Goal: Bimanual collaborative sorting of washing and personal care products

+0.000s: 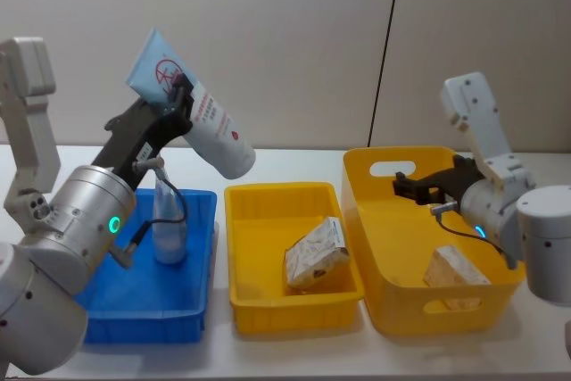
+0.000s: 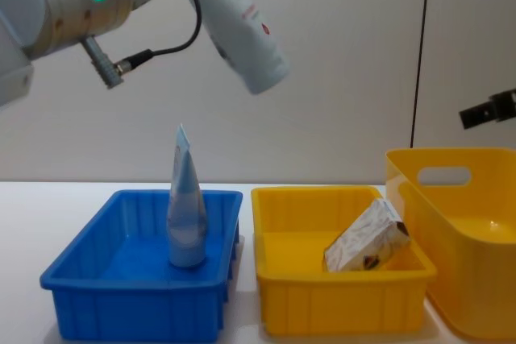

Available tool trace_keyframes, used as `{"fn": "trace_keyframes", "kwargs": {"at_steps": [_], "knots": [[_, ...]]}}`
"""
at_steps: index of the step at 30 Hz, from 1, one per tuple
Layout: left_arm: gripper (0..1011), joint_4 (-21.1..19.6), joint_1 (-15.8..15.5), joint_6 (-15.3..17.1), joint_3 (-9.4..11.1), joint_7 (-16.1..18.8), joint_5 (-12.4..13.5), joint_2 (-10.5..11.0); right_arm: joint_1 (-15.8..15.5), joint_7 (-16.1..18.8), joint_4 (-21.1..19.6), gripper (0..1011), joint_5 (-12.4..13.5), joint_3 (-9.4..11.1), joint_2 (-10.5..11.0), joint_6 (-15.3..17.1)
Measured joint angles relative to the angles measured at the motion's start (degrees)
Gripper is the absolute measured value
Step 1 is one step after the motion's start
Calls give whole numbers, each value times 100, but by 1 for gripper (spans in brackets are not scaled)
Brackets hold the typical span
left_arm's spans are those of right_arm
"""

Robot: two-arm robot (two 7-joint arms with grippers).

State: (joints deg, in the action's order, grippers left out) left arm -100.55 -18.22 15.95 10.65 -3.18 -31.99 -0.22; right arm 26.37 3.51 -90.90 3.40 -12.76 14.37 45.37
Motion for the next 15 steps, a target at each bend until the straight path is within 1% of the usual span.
{"fn": "trace_keyframes", "kwargs": {"at_steps": [8, 9, 11, 12, 14, 15], "knots": [[222, 78, -4, -46, 99, -20, -24, -3, 191, 452, 56, 1003, -170, -466, 266, -214], [222, 85, -5, -49, 106, -23, -32, -3, 231, 545, 67, 1003, -201, -551, 317, -250], [222, 110, -9, -54, 118, -25, -51, -9, 277, 654, 75, 1004, -240, -640, 369, -289], [222, 117, -11, -55, 123, -26, -59, -12, 320, 756, 82, 1003, -274, -731, 418, -321], [222, 140, -17, -58, 130, -26, -92, -22, 369, 870, 92, 1004, -310, -834, 481, -353], [222, 149, -19, -59, 132, -26, -100, -28, 416, 975, 97, 1003, -342, -927, 533, -382]]}}
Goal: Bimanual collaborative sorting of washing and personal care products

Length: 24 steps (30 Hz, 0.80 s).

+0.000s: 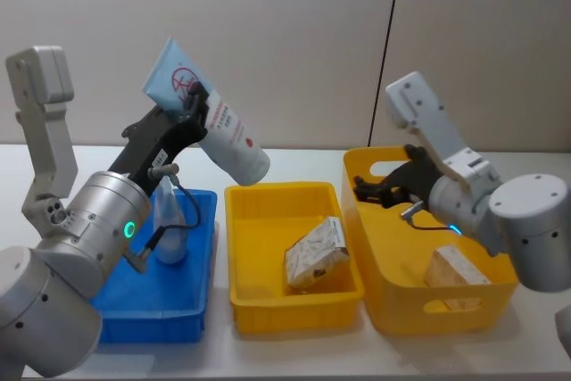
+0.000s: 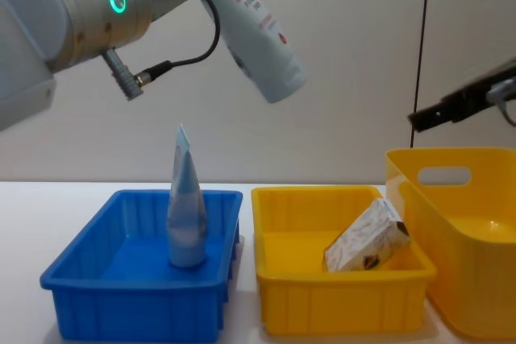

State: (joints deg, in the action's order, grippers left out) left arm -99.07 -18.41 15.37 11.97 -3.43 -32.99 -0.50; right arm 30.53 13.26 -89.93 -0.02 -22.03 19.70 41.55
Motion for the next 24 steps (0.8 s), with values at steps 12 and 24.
{"fn": "trace_keyframes", "kwargs": {"at_steps": [12, 24], "knots": [[222, 146, -51, -69, 26, 151, -89, -113, 436, 905, 10, 1003, -267, -729, 412, -183], [222, 208, -86, -125, 52, 253, -151, -154, 1007, 1921, -15, 1003, -556, -1477, 672, -389]]}}
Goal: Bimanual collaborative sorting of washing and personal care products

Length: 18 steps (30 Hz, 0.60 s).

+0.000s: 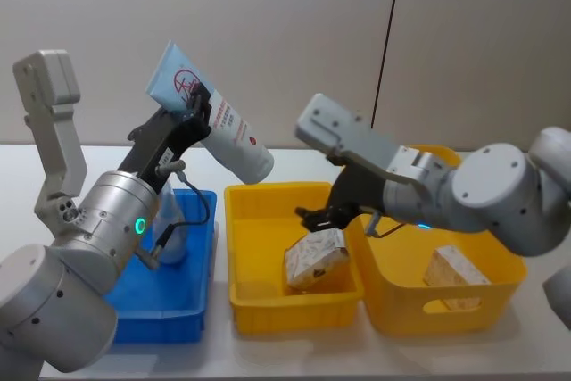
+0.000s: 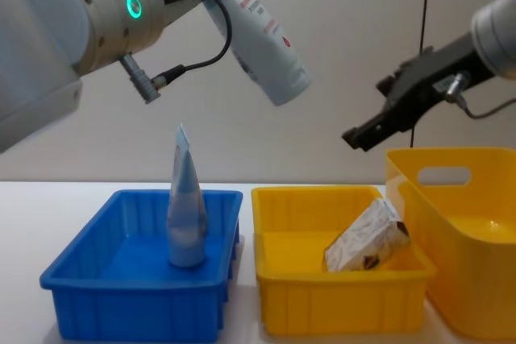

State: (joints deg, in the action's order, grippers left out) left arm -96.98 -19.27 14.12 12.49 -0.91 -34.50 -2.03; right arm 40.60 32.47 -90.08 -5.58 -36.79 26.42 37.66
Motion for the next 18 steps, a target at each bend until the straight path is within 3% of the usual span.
{"fn": "trace_keyframes", "kwargs": {"at_steps": [8, 18], "knots": [[222, 0, -4, -10, 21, 44, -35, 12, 337, 417, -25, 1003, -141, -333, -44, -110], [222, -20, 1, -19, 39, 96, -85, 56, 521, 513, -66, 1004, -299, -464, -163, -155]]}}
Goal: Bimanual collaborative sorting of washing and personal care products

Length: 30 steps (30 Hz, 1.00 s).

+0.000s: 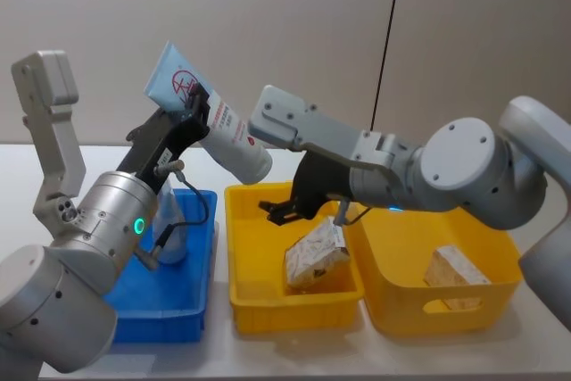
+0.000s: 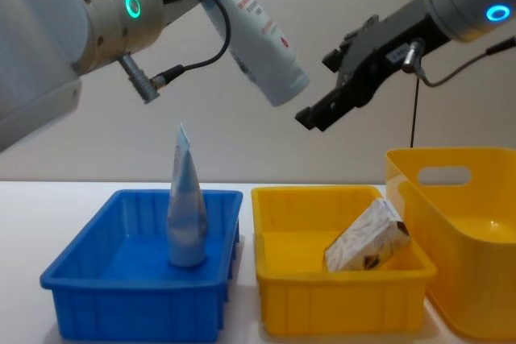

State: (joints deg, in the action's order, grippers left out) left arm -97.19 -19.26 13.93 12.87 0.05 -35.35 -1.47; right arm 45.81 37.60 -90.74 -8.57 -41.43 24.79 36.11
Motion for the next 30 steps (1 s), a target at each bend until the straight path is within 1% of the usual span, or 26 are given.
{"fn": "trace_keyframes", "kwargs": {"at_steps": [8, 17, 24, 30], "knots": [[222, -11, 3, 0, 4, 26, -36, 44, 19, -118, -79, 1003, -97, 45, -86, 40], [222, -12, -11, 0, 18, 44, -78, 85, 40, -104, -91, 1003, -88, 109, -216, 144], [222, 0, -28, 0, 37, 59, -114, 119, 94, -7, 53, 1004, 0, 149, -387, 204], [222, 12, -38, -1, 54, 79, -138, 145, 134, 11, 204, 1004, 32, 176, -536, 207]]}}
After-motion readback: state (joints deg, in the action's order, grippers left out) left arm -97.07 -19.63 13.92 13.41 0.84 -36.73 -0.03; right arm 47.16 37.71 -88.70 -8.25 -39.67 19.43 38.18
